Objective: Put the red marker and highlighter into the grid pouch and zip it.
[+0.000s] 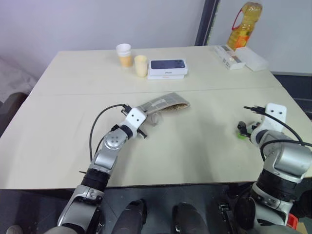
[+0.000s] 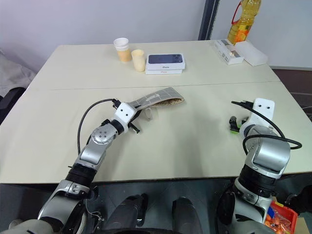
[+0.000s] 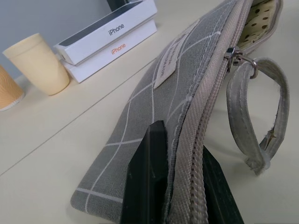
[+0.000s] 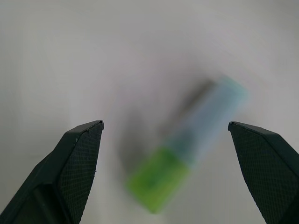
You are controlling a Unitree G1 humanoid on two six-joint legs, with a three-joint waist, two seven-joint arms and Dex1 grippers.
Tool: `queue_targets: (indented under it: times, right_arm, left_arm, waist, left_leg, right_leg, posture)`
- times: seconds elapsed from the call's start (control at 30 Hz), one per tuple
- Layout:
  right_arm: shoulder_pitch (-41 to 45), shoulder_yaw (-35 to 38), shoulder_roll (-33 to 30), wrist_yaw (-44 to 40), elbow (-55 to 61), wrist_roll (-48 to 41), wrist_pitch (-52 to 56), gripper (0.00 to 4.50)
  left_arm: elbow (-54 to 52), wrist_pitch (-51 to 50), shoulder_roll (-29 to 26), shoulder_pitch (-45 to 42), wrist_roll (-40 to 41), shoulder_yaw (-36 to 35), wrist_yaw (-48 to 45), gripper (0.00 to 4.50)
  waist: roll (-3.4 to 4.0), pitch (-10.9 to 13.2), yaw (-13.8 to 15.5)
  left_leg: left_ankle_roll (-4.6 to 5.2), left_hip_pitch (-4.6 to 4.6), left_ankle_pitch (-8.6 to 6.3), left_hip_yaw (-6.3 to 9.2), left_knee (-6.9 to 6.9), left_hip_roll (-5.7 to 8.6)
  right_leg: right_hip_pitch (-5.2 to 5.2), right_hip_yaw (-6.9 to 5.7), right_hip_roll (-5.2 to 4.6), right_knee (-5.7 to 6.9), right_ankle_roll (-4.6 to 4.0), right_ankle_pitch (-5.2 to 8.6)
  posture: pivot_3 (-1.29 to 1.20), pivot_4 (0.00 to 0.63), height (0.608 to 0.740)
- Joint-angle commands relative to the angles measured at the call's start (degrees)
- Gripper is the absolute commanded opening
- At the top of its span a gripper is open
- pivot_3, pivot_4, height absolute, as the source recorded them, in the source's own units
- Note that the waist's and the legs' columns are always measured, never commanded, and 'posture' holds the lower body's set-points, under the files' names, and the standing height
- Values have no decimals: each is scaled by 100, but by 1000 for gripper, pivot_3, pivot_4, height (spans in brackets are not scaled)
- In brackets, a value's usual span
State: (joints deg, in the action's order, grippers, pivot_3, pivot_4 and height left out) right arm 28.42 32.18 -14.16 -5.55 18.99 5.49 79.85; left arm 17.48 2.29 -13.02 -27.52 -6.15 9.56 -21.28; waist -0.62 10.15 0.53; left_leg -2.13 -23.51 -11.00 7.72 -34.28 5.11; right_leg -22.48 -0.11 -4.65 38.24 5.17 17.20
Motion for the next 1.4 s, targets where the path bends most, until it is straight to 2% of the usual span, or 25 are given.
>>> queue_targets:
  times: [0.03, 0.1, 0.2, 0.37, 0.4, 0.47, 0.5, 0.57, 0.67, 0.73, 0.87, 1.07, 1.4]
  right_arm:
    - [208, 312, 168, 389, -93, 2, -151, 4464]
    - [364, 577, 463, 470, -220, -184, -153, 4464]
    - [453, 697, 663, 510, -320, -354, -240, 3602]
    - [458, 606, 619, 609, -486, -479, -399, 1071]
    - [461, 581, 594, 619, -517, -505, -423, 856]
    - [445, 431, 497, 577, -552, -563, -489, 868]
    - [347, 18, 263, 313, -481, -621, -667, 868]
    - [12, -1187, -510, -387, -283, -554, -1311, 868]
    - [-571, -3132, -2077, -1819, 279, -164, -3138, 868]
    - [-740, -3669, -2646, -2376, 525, -147, -3911, 868]
    - [-750, -3940, -2864, -2842, 759, -326, -4208, 868]
    - [-608, -4197, -2738, -2844, 597, -115, -4283, 868]
    - [-427, -4437, -2887, -3010, 431, 174, -4362, 868]
  left_arm:
    - [-54, 189, 23, -106, 24, -14, -20, 0]
    - [-68, 198, 33, -92, 32, -23, -6, 0]
    - [-118, 207, 40, -58, 31, -20, -4, 0]
    - [-204, 176, 28, 0, 34, -57, 37, 0]
    - [-214, 175, 19, 10, 35, -64, 40, 0]
    - [-234, 169, 1, 25, 34, -78, 52, 0]
    - [-248, 166, -22, 33, 39, -103, 61, 0]
    - [-266, 168, -73, 33, 63, -152, 59, 0]
    - [-242, 170, -178, -24, 144, -238, -13, 0]
    - [-232, 188, -224, -54, 200, -268, -78, 0]
    - [-272, 258, -278, -79, 297, -277, -297, 0]
    - [-466, 242, -294, 19, 367, -247, -469, 0]
    - [-651, 311, -334, 125, 322, -142, -649, 0]
  waist:
    - [2, -1, -6]
    - [4, -2, -25]
    - [5, -3, -73]
    - [6, -3, -133]
    - [6, -3, -135]
    - [6, -4, -145]
    - [7, -4, -147]
    - [13, -2, -152]
    - [16, 0, -162]
    - [14, -1, -210]
    - [8, 1, -223]
    - [6, 3, -105]
    - [6, 3, -123]
  left_leg:
    - [0, 0, 0, 0, 0, 0]
    - [0, 0, 0, 0, 1, -2]
    - [0, 1, 0, 0, 1, -3]
    - [1, 1, 1, 0, 1, -1]
    - [2, 2, 1, 0, 1, -1]
    - [2, 2, 1, 0, 1, -2]
    - [2, 3, 1, 0, 1, -2]
    - [3, 3, 1, -3, 1, -1]
    - [4, 2, 1, -10, 2, -1]
    - [7, 4, -2, -13, 4, -4]
    - [8, 4, -2, -6, 1, -7]
    - [9, 1, -3, -4, -16, -1]
    - [9, -2, -3, -1, -14, -2]
  right_leg:
    - [-1, 0, 0, 0, 0, 0]
    - [-1, 0, 1, 2, 0, 0]
    - [-2, 0, 3, 6, 0, 0]
    - [0, 0, 4, 6, 0, 0]
    - [0, 0, 5, 6, 0, 0]
    - [0, 0, 6, 7, 0, 0]
    - [0, 0, 6, 7, 0, 0]
    - [-2, 2, 5, 8, 0, 0]
    - [-3, 3, 6, 5, 3, 2]
    - [-1, 1, 10, 3, 11, 7]
    - [8, -5, 10, -1, 11, 7]
    - [15, -3, 2, -8, 17, 2]
    - [11, -2, -2, -10, 16, 2]
  posture:
    - [0, 150, 740]
    - [0, 150, 740]
    - [0, 150, 740]
    - [0, 150, 740]
    - [0, 150, 740]
    - [0, 150, 740]
    - [0, 150, 740]
    - [0, 150, 740]
    - [0, 150, 740]
    - [0, 150, 740]
    - [0, 150, 740]
    - [0, 150, 740]
    - [0, 150, 740]
